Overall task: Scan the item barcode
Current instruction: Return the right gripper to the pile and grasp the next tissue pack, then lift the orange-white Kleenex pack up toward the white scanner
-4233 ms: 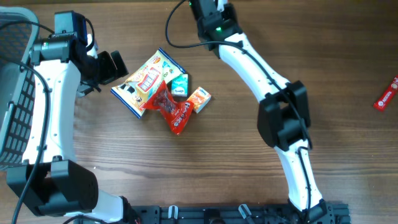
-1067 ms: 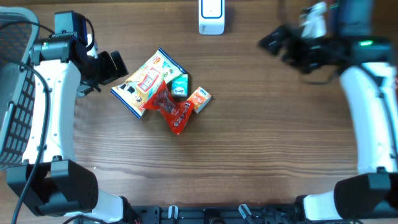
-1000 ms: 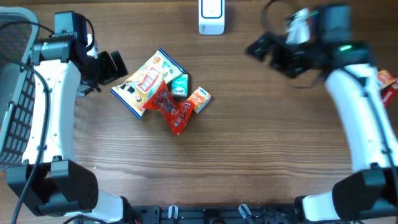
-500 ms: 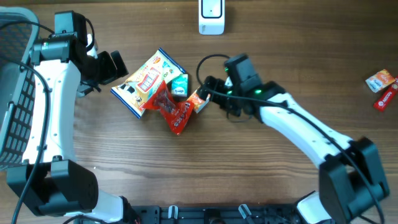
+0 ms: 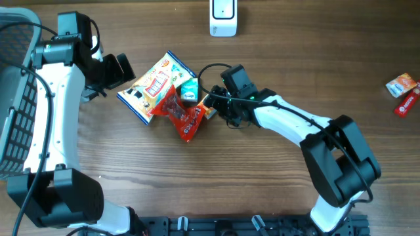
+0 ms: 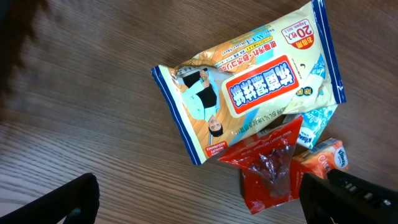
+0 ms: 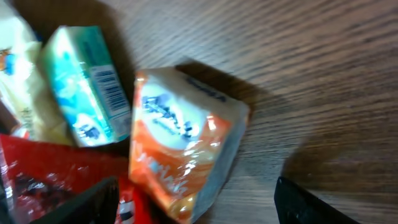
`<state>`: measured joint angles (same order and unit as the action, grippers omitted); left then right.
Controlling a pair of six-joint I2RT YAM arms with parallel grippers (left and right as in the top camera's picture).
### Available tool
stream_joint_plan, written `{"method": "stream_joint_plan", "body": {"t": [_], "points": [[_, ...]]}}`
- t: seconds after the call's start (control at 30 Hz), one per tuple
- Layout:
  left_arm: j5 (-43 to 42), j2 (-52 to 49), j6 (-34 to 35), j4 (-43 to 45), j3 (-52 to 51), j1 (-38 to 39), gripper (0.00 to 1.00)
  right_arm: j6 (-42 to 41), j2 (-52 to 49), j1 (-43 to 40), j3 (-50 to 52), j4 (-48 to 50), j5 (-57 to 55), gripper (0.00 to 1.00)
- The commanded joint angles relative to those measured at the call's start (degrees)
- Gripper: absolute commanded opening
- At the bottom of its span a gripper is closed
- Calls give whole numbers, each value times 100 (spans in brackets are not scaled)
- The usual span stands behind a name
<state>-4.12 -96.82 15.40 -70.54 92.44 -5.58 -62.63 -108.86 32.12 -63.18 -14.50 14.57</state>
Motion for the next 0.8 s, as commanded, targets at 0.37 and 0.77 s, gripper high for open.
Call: {"method": "stream_joint_plan", "body": {"t": [0.37,0.77], "points": [[37,-42,50,0,-37,-15,100,-505,-984,55,33,358,199,54],[37,-42,50,0,-37,-15,100,-118,-994,-149,15,350,249,4]]}}
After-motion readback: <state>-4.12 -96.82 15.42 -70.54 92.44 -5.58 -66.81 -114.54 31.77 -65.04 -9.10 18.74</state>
